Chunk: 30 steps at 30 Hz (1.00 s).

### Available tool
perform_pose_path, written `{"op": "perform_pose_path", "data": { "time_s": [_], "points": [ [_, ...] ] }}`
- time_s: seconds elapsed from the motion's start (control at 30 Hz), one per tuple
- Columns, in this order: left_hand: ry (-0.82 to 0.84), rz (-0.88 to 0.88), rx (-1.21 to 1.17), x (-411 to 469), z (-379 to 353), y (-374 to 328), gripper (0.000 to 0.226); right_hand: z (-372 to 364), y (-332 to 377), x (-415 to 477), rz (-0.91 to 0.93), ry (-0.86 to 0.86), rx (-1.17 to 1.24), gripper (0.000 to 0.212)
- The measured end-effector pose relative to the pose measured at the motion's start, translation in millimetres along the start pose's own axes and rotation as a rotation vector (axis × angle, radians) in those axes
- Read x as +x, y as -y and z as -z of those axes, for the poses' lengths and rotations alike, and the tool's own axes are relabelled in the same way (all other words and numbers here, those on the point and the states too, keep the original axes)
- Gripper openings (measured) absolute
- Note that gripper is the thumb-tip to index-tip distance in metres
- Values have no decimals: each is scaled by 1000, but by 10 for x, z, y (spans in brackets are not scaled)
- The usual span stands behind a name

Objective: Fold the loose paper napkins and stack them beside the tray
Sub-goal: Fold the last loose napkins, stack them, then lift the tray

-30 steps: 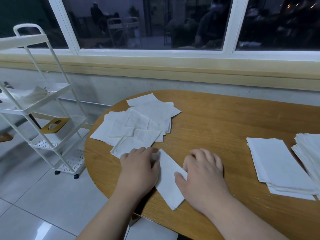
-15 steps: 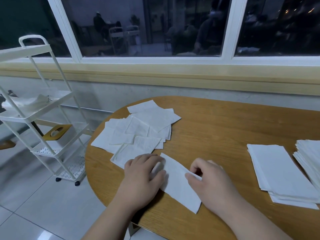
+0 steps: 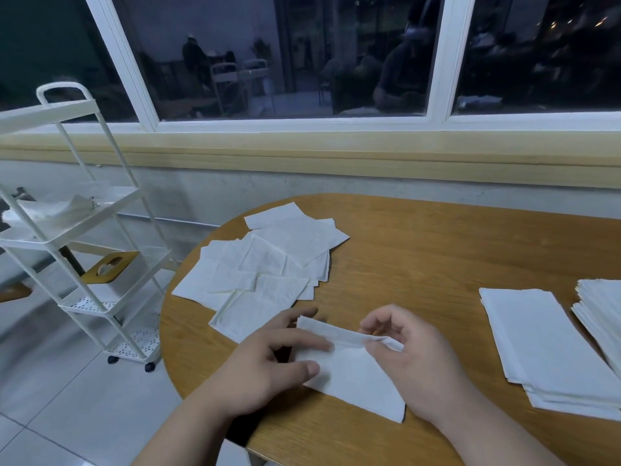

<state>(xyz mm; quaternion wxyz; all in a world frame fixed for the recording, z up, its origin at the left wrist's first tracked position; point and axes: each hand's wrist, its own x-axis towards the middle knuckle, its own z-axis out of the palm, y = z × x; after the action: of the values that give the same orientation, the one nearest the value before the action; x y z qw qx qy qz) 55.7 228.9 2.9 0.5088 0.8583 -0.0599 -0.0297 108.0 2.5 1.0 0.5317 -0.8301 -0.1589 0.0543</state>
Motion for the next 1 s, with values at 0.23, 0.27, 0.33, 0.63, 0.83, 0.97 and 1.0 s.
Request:
{"op": "perform_pose_path", "data": {
  "time_s": [0.23, 0.27, 0.33, 0.63, 0.83, 0.97, 1.0],
  "points": [
    [72, 8, -17, 41, 4, 86, 23, -11, 95, 48, 14, 75, 103, 31],
    [39, -1, -39, 33, 3, 102, 28, -13, 121, 90, 17, 61, 126, 30],
    [-49, -9, -91, 11, -1, 106, 37, -26, 177, 221, 21, -16, 163, 27],
    [-277, 57, 58, 15, -38, 99, 47, -343, 269, 1560, 135, 30, -478, 9],
    [-293, 78, 74, 63, -43, 116, 44, -669, 288, 1928, 170, 184, -706, 36],
    [-323, 68, 71, 81, -41, 144, 45, -766, 316, 1925, 260, 224, -685, 31],
    [-320, 66, 67, 82, -40, 143, 45, -774, 323, 1908, 285, 240, -678, 30]
  ]
}}
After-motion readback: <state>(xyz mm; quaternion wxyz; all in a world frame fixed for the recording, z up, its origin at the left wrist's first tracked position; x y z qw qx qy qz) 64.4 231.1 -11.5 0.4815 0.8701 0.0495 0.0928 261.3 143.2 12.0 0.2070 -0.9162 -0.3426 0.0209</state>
